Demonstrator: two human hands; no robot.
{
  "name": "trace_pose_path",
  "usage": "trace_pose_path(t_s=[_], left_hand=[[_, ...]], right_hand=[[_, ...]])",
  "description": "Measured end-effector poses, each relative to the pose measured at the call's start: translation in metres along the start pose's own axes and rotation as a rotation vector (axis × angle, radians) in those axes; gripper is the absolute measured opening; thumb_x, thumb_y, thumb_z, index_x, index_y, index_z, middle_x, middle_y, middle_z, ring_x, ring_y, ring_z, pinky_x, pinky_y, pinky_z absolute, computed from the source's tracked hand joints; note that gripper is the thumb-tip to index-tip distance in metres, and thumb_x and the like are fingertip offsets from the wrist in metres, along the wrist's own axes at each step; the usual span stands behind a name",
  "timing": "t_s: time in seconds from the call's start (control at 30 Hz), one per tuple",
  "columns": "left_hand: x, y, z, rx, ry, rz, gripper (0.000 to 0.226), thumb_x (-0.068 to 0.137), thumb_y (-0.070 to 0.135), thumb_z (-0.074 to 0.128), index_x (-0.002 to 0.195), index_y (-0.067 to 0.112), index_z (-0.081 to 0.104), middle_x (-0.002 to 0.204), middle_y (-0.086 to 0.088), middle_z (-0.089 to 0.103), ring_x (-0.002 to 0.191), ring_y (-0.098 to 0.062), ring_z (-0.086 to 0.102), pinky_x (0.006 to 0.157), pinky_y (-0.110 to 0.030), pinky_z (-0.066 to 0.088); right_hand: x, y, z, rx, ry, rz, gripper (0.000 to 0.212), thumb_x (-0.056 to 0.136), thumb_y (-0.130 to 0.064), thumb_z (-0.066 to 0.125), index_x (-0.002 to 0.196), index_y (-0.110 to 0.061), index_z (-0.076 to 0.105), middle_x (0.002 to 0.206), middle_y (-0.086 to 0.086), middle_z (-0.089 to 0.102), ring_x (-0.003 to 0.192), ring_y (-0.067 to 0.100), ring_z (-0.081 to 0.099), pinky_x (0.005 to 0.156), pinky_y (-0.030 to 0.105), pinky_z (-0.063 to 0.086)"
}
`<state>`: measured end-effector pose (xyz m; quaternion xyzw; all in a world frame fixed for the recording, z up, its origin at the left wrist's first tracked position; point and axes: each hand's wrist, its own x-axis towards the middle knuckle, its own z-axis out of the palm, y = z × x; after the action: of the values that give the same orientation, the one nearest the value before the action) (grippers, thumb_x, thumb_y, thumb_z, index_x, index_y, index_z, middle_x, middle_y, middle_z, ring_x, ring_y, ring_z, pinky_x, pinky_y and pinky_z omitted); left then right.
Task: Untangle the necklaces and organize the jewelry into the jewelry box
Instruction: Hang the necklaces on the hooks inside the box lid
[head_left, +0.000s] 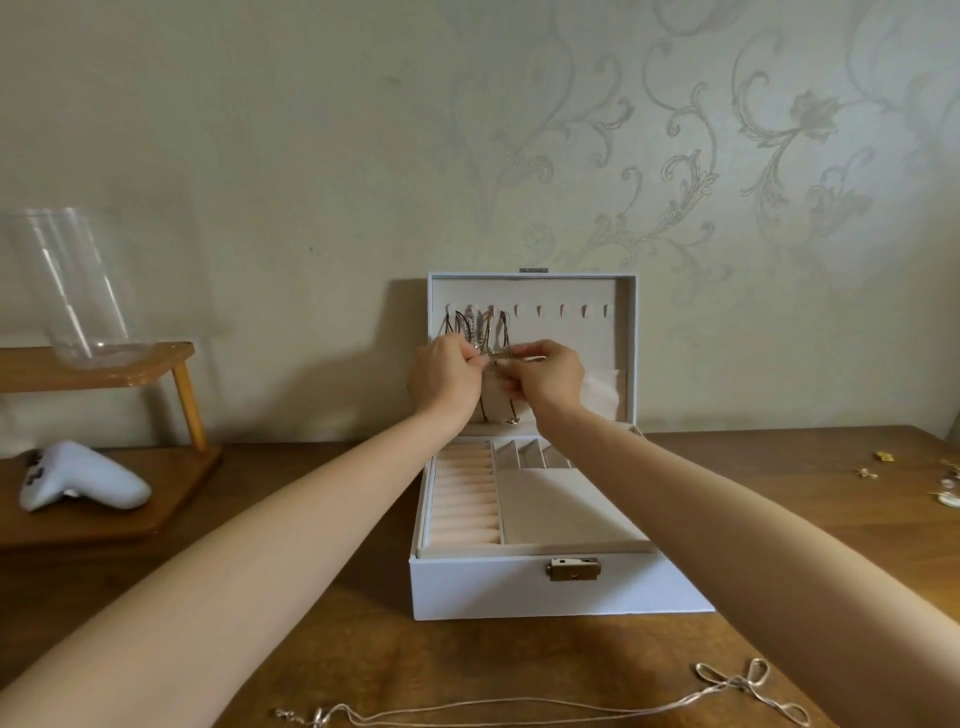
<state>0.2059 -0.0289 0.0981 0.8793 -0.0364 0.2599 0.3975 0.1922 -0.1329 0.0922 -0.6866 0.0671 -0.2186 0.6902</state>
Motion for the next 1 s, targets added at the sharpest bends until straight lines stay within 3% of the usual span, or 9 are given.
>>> trace_pose_path(t_s=[0.2,0.4,0.53,0.63,0.73,0.83,0.9,1.0], left_hand=[[-0.010,-0.001,-0.003,0.054,-0.025,0.015,0.022,0.089,0.021,0.063,0.072,0.009,0.069,0.085,-0.005,0.071,0.087,-0.025,0.063,0.070,-0.034,0.051],[-0.011,-0.002,-0.007,0.049,-0.052,0.029,0.022,0.088,0.016,0.061,0.070,0.007,0.069,0.086,-0.003,0.071,0.086,-0.023,0.063,0.067,-0.031,0.050],[-0.020,-0.003,-0.003,0.128,-0.118,0.117,0.016,0.089,0.016,0.059,0.079,0.011,0.070,0.088,-0.006,0.070,0.090,-0.025,0.063,0.075,-0.037,0.053],[-0.030,-0.005,-0.002,0.315,-0.163,0.233,0.017,0.092,0.023,0.055,0.102,0.018,0.067,0.103,-0.005,0.066,0.097,-0.027,0.061,0.077,-0.034,0.050],[-0.035,-0.009,-0.004,0.376,-0.164,0.333,0.020,0.093,0.030,0.052,0.106,0.022,0.066,0.104,-0.003,0.068,0.097,-0.026,0.061,0.074,-0.033,0.047],[-0.035,-0.013,-0.008,0.287,-0.083,0.385,0.017,0.092,0.031,0.051,0.097,0.022,0.064,0.094,0.003,0.067,0.089,-0.020,0.061,0.070,-0.030,0.046],[-0.032,-0.016,-0.009,0.144,0.005,0.403,0.009,0.090,0.019,0.051,0.091,0.015,0.058,0.091,0.000,0.064,0.085,-0.020,0.059,0.069,-0.033,0.047],[-0.028,-0.015,-0.011,0.114,-0.027,0.307,0.014,0.090,0.006,0.045,0.099,0.006,0.055,0.101,-0.009,0.062,0.096,-0.026,0.058,0.077,-0.035,0.046]], right_hand=[[-0.004,0.008,-0.003,-0.037,0.021,-0.003,0.002,0.085,0.001,0.065,0.086,0.001,0.064,0.062,0.010,0.060,0.045,0.014,0.055,0.042,0.016,0.047],[0.000,0.009,-0.005,-0.041,0.005,-0.016,0.008,0.083,0.004,0.067,0.077,-0.001,0.062,0.060,0.012,0.059,0.033,0.004,0.051,0.041,0.016,0.048],[-0.005,0.008,-0.005,-0.027,-0.081,0.044,0.010,0.087,-0.009,0.066,0.081,-0.001,0.065,0.063,0.012,0.063,0.036,0.009,0.054,0.038,0.019,0.046],[-0.011,0.005,-0.005,-0.040,-0.168,0.094,0.025,0.088,-0.021,0.065,0.071,-0.003,0.066,0.057,0.005,0.063,0.035,0.007,0.053,0.035,0.014,0.038],[-0.011,0.004,-0.009,-0.113,-0.219,0.118,0.027,0.087,-0.015,0.066,0.062,-0.007,0.061,0.053,0.005,0.056,0.041,0.011,0.048,0.034,0.013,0.034],[-0.010,0.005,-0.015,-0.104,-0.255,0.152,0.013,0.086,-0.009,0.065,0.073,-0.006,0.063,0.058,0.007,0.056,0.043,0.011,0.052,0.038,0.016,0.041],[-0.010,0.007,-0.017,-0.070,-0.265,0.176,0.005,0.085,-0.003,0.065,0.088,0.000,0.064,0.064,0.008,0.062,0.047,0.012,0.058,0.041,0.017,0.047],[-0.010,0.013,-0.016,-0.116,-0.222,0.185,0.018,0.083,0.001,0.065,0.101,0.004,0.064,0.068,0.012,0.063,0.043,0.014,0.057,0.041,0.021,0.050]])
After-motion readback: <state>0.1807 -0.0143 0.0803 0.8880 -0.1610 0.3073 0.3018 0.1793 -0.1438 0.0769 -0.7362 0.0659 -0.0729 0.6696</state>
